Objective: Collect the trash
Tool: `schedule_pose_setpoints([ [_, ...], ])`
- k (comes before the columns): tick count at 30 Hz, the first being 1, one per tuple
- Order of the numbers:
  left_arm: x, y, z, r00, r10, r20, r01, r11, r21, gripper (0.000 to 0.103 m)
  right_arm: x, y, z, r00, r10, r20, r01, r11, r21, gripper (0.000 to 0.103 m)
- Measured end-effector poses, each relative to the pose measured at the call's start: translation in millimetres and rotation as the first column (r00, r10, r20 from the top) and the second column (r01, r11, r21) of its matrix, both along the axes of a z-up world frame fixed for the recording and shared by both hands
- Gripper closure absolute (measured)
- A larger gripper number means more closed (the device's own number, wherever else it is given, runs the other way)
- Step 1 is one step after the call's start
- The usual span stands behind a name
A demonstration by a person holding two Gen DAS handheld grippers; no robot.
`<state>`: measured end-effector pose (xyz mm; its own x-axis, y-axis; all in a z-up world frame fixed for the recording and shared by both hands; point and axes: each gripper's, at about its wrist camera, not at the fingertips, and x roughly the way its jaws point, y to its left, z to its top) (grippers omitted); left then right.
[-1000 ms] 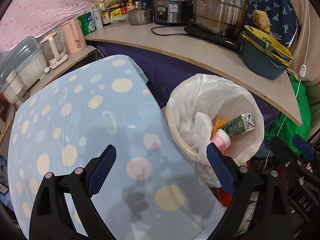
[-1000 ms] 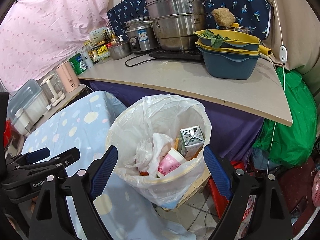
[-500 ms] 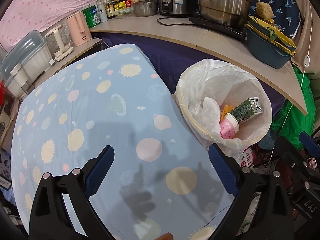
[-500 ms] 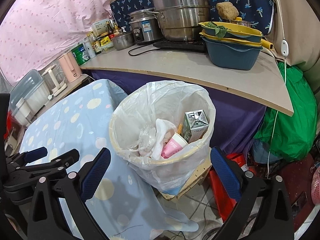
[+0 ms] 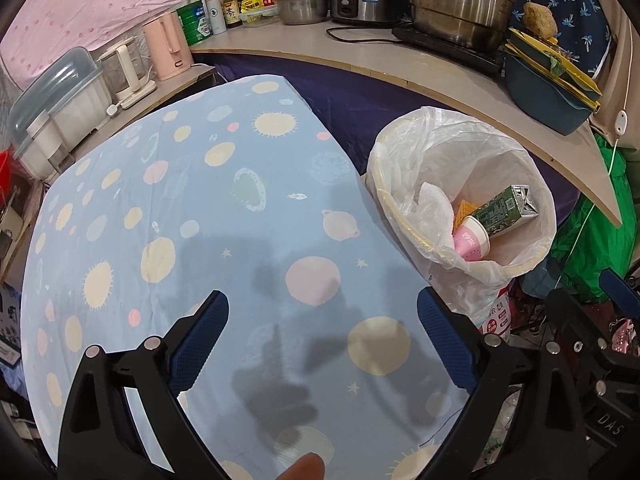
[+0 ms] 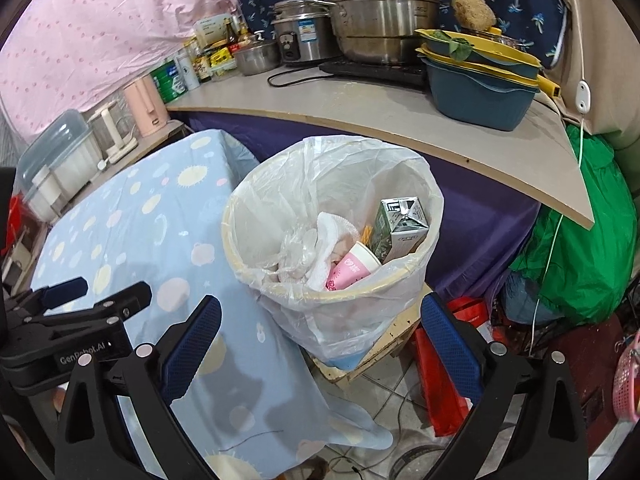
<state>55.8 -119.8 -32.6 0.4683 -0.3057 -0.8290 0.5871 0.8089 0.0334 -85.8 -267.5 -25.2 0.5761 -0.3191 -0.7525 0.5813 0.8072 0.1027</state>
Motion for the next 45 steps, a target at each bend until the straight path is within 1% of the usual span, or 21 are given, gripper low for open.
schedule_pose_setpoints([
  [7,-1.7,6.7,-4.9,1.0,0.008,0.003,-0.008,1.0,0.008,0.012,-2.3,6.7,-1.9,1.0,0.0,-0.02,0.0,1.0,-0.025,0.007],
  [18,-8.5,12.6,-13.7,1.0,0.02,-0.007,-0.019,1.0,0.024,0.012,-6.8,8.5,-4.6,0.999,-0.011,-0.031,0.01,1.0,-0.018,0.007],
  [39,-19.2,9.7,-14.5,1.0,-0.003,0.008,0.003,0.999,0.039,0.012,-6.5,9.1,-7.2,0.999,-0.016,-0.035,0.015,1.0,-0.017,0.007],
  [45,-19.2,9.4,-17.2,1.0,-0.003,-0.004,0.003,0.999,0.049,0.012,-5.0,12.4,-8.6,0.999,-0.01,-0.039,0.01,1.0,-0.015,0.007],
])
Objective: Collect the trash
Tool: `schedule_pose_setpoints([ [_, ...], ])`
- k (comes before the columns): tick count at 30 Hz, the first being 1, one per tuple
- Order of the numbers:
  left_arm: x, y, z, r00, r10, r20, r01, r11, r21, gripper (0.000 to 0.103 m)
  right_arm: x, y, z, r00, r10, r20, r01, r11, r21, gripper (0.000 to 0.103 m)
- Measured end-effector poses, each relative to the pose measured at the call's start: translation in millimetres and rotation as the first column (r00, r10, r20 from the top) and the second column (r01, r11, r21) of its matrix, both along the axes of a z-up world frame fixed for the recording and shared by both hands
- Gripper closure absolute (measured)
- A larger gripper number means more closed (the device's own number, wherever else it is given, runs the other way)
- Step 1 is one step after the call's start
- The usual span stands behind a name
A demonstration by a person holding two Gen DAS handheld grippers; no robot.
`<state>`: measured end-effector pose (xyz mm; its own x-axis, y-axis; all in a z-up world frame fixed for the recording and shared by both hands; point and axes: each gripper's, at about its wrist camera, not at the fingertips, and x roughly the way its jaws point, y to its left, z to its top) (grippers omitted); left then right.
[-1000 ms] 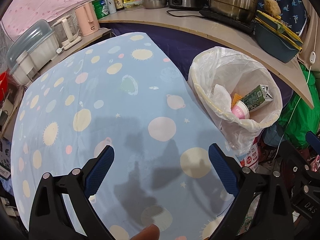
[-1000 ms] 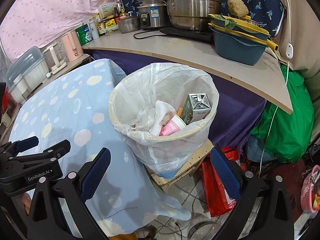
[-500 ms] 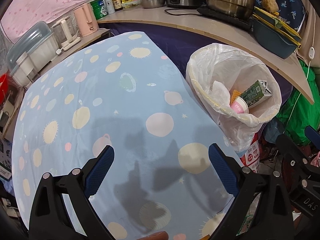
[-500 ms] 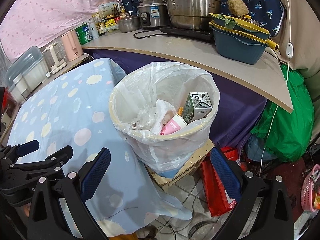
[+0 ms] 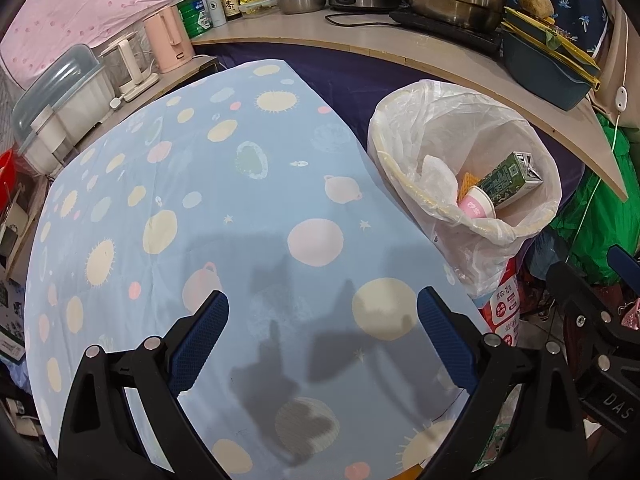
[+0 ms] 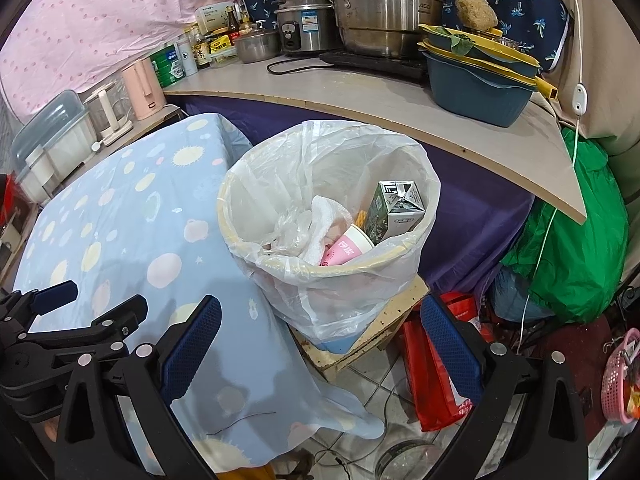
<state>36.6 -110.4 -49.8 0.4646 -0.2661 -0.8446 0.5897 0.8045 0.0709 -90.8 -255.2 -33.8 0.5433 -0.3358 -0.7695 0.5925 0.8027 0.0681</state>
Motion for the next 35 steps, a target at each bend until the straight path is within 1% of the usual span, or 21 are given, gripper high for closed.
schedule_pose_setpoints([
  [30,0.7,7.2,-0.9,1.0,0.013,-0.004,-0.013,1.0,-0.003,0.012,2.9,3.4,-1.1,1.0,0.001,-0.005,-0.001,1.0,-0.003,0.007],
  [35,0.2,5.5,-2.6,1.0,0.0,-0.015,0.0,1.0,0.003,0.012,3.4,4.9,-1.4,1.0,0.003,-0.005,-0.003,1.0,-0.004,0.007],
])
